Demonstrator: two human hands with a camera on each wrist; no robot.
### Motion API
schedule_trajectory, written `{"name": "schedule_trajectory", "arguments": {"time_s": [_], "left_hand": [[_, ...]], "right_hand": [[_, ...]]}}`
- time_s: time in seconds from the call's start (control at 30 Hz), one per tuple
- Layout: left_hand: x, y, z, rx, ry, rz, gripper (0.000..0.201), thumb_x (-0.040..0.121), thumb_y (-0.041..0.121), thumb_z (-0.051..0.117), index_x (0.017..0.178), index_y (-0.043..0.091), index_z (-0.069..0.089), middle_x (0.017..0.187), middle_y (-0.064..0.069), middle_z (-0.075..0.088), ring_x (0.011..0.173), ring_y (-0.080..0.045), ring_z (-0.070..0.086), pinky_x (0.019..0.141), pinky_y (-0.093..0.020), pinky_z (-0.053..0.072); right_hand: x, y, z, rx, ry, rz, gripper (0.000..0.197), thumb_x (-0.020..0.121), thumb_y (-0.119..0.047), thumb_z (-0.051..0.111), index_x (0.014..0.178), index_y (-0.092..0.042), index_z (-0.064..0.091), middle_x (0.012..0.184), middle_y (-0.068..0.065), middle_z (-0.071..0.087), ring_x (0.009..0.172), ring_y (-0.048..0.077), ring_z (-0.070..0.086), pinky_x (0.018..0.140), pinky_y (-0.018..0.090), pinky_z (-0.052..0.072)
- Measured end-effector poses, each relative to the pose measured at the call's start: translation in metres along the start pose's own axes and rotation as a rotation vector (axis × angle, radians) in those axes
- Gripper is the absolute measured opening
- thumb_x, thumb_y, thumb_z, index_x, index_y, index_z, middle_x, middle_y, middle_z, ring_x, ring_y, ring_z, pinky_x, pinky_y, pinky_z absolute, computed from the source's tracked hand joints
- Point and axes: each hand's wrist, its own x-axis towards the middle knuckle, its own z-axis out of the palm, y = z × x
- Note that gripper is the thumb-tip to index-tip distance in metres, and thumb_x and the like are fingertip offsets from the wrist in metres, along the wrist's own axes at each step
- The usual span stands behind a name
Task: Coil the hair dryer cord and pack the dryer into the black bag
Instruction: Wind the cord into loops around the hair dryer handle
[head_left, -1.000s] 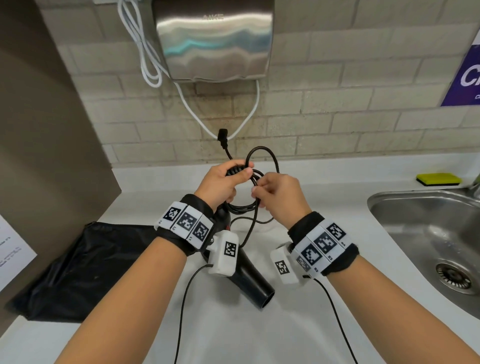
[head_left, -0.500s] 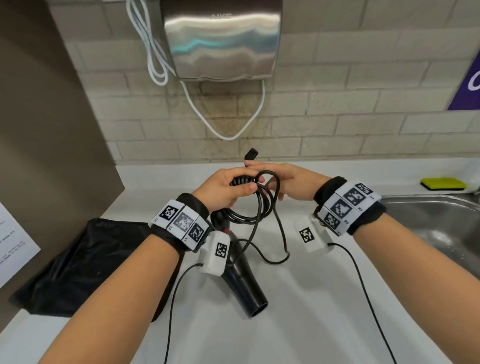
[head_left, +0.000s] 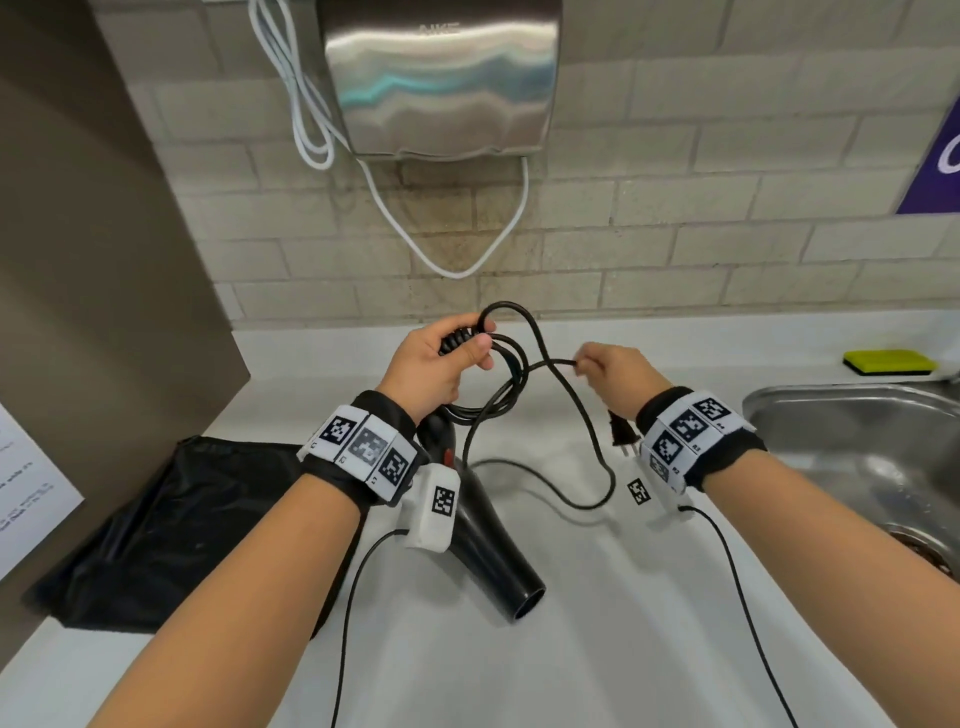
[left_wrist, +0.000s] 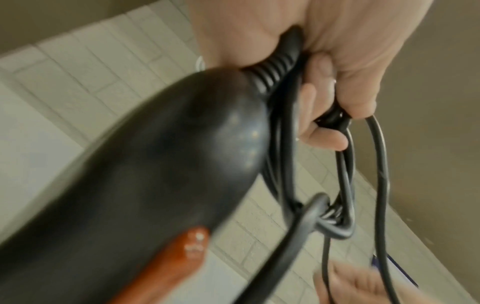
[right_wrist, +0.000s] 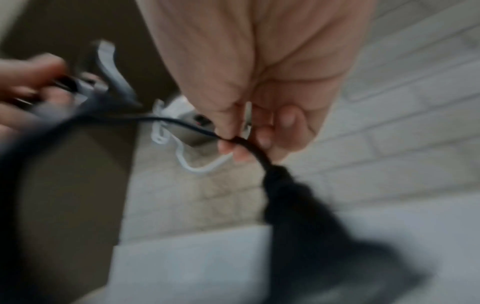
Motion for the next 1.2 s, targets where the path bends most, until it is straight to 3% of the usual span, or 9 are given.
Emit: {"name": "schedule_trajectory", "arguments": {"time_s": [0.23,0.37,0.5,0.57,0.73,0.8,0.9,1.03,1.2], "left_hand": [[-0.002,-0.001,-0.009,-0.058,0.099,-0.005,0.013,0.093,0.013,0.052,0.092,0.021,0.061,0.074,-0.002,0.064,0.032,-0.004,0.026,0.036,-0.015,0.025],[-0.001,-0.002,-0.008,-0.088,0.149,-0.005,0.010,0.093,0.015,0.053,0.091,0.018,0.062,0.078,-0.005,0.064,0.040,-0.006,0.039,0.036,-0.016,0.032],[0.001,-0.001,-0.007,-0.125,0.162,-0.020,0.011,0.093,0.014,0.052,0.088,0.014,0.062,0.068,0.001,0.065,0.048,-0.006,0.046,0.045,-0.018,0.043],[0.000,-0.001,-0.004,-0.119,0.144,-0.034,0.012,0.094,0.015,0.051,0.088,0.015,0.061,0.072,-0.001,0.064,0.040,-0.005,0.038,0.039,-0.017,0.037],[-0.001,0.001,0.004,-0.120,0.097,-0.040,0.012,0.095,0.015,0.049,0.090,0.016,0.060,0.072,-0.002,0.064,0.031,-0.002,0.026,0.032,-0.014,0.026],[0.000,0.001,0.007,-0.128,0.074,-0.043,0.013,0.095,0.014,0.049,0.089,0.016,0.060,0.068,0.000,0.064,0.031,-0.002,0.025,0.032,-0.014,0.024],[0.000,0.001,0.011,-0.120,0.052,-0.047,0.014,0.095,0.015,0.049,0.089,0.017,0.061,0.069,0.001,0.063,0.032,-0.002,0.025,0.032,-0.014,0.023],[0.001,0.002,0.011,-0.136,0.054,-0.049,0.014,0.095,0.016,0.048,0.089,0.018,0.061,0.073,-0.002,0.061,0.033,-0.002,0.024,0.033,-0.014,0.020],[-0.002,0.002,0.010,-0.150,0.020,-0.059,0.015,0.096,0.016,0.046,0.091,0.017,0.061,0.070,-0.001,0.062,0.033,-0.002,0.024,0.033,-0.014,0.022]], "right_hand": [[-0.003,0.059,0.015,-0.390,-0.167,0.482,0.030,0.096,-0.010,0.039,0.119,-0.001,0.056,0.123,0.012,0.058,0.114,0.026,0.055,0.090,0.028,0.045],[-0.015,0.057,0.034,-0.671,-0.417,0.328,0.031,0.096,-0.027,0.035,0.110,-0.011,0.058,0.125,0.007,0.059,0.114,0.022,0.057,0.094,0.026,0.044],[-0.011,0.043,0.057,-0.161,-0.303,0.451,0.042,0.092,-0.022,0.049,0.132,-0.008,0.043,0.121,0.014,0.056,0.096,0.027,0.060,0.071,0.030,0.052],[-0.007,0.033,0.062,0.067,-0.087,0.324,0.047,0.091,-0.018,0.051,0.135,-0.012,0.037,0.125,0.014,0.055,0.103,0.029,0.057,0.079,0.033,0.049],[-0.004,-0.010,0.060,0.249,0.001,-0.187,0.052,0.091,-0.010,0.050,0.140,-0.020,0.034,0.141,0.010,0.040,0.127,0.020,0.041,0.106,0.029,0.032],[-0.006,-0.023,0.058,0.375,-0.087,-0.222,0.050,0.089,0.002,0.045,0.135,-0.018,0.041,0.132,0.016,0.048,0.101,0.017,0.052,0.079,0.027,0.049],[-0.011,-0.038,0.054,0.623,-0.202,-0.137,0.040,0.088,0.009,0.036,0.108,-0.020,0.054,0.108,0.007,0.062,0.068,0.014,0.054,0.036,0.021,0.041],[-0.015,-0.041,0.043,0.806,-0.169,-0.228,0.039,0.082,0.018,0.039,0.069,-0.014,0.058,0.061,-0.013,0.066,0.053,-0.003,0.054,0.048,0.008,0.039],[-0.017,-0.038,0.044,0.688,-0.369,-0.262,0.052,0.082,0.018,0.036,0.095,-0.025,0.064,0.088,-0.004,0.065,0.053,0.003,0.050,0.044,0.017,0.042]]}}
